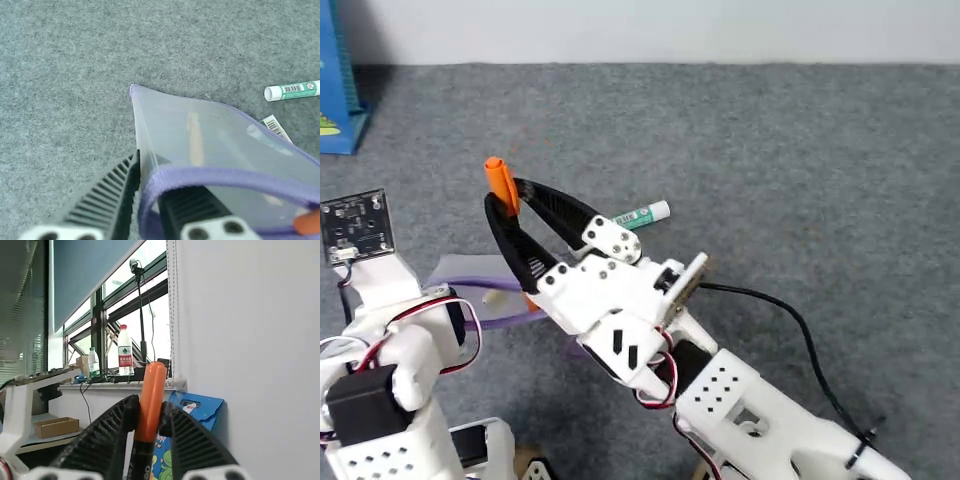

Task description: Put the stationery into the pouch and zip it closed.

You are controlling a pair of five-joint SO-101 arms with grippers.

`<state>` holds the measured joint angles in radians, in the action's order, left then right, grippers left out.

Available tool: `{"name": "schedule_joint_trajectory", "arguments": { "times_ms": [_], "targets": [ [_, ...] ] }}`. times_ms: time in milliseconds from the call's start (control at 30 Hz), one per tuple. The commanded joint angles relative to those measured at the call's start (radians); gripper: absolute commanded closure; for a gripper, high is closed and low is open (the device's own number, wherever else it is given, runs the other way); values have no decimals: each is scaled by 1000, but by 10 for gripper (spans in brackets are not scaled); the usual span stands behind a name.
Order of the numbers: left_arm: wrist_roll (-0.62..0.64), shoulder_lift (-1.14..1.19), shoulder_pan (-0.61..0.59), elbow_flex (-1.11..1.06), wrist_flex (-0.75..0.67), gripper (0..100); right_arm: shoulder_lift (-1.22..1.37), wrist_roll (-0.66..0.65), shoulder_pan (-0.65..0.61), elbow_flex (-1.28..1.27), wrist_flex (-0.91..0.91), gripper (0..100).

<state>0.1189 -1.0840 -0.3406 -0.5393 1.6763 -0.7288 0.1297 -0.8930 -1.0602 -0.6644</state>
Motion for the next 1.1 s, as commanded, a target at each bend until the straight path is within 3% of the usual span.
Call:
{"name": "schedule_joint_trajectory", "arguments": {
  "times_ms": [0,300,633,1067],
  "targets": [
    [6,9,-5,7,5,989,-87,-15,-24,-6,51,991],
    [6,9,-5,7,6,989,-277,-17,-113,-60,104,991],
    [6,9,-5,7,18,989,-282,-57,-120,-54,101,991],
    [6,9,-8,7,18,989,-53,-57,-87,87,68,991]
  ]
}}
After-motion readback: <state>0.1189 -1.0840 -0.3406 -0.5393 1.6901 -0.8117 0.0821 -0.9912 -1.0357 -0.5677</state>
